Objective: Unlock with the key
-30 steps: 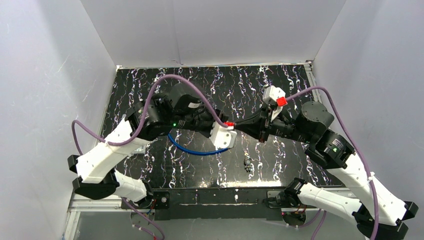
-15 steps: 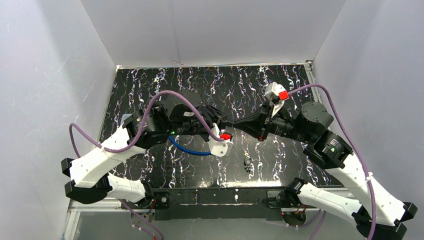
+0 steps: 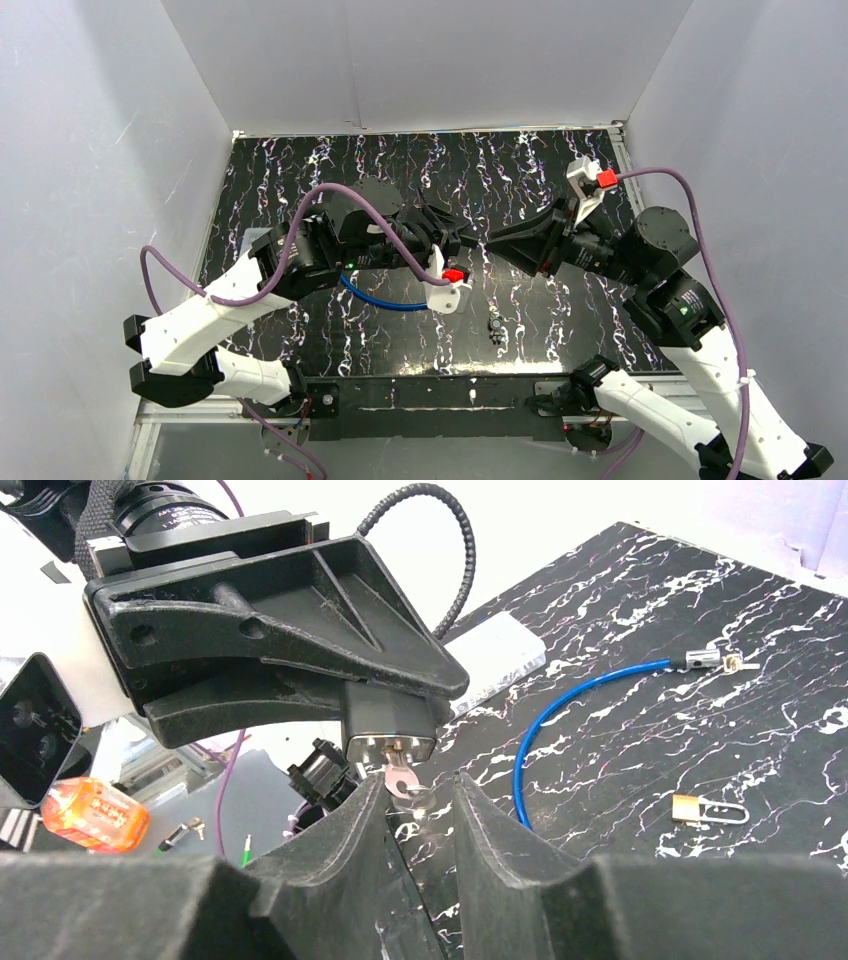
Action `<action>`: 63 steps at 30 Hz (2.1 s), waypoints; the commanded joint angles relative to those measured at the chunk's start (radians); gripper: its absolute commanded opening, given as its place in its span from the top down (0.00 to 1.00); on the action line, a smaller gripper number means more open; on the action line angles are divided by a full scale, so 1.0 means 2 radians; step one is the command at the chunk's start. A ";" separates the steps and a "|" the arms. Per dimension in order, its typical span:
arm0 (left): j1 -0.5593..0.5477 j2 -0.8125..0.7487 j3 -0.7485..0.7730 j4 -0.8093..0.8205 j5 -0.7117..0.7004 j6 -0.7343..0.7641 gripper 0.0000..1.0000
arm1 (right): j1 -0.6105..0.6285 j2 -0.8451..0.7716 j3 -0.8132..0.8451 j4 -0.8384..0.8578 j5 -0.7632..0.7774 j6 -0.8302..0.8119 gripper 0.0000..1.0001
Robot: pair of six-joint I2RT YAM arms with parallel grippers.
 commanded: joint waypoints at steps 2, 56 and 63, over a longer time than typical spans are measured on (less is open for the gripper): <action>-0.005 -0.031 0.003 0.029 0.022 0.006 1.00 | -0.024 0.000 -0.010 0.004 -0.032 0.021 0.63; -0.005 -0.005 0.025 -0.001 0.027 -0.030 1.00 | 0.034 0.003 0.031 0.015 -0.024 -0.171 0.99; -0.005 -0.004 0.029 -0.021 0.025 -0.038 1.00 | 0.045 0.003 0.037 -0.001 -0.003 -0.186 0.98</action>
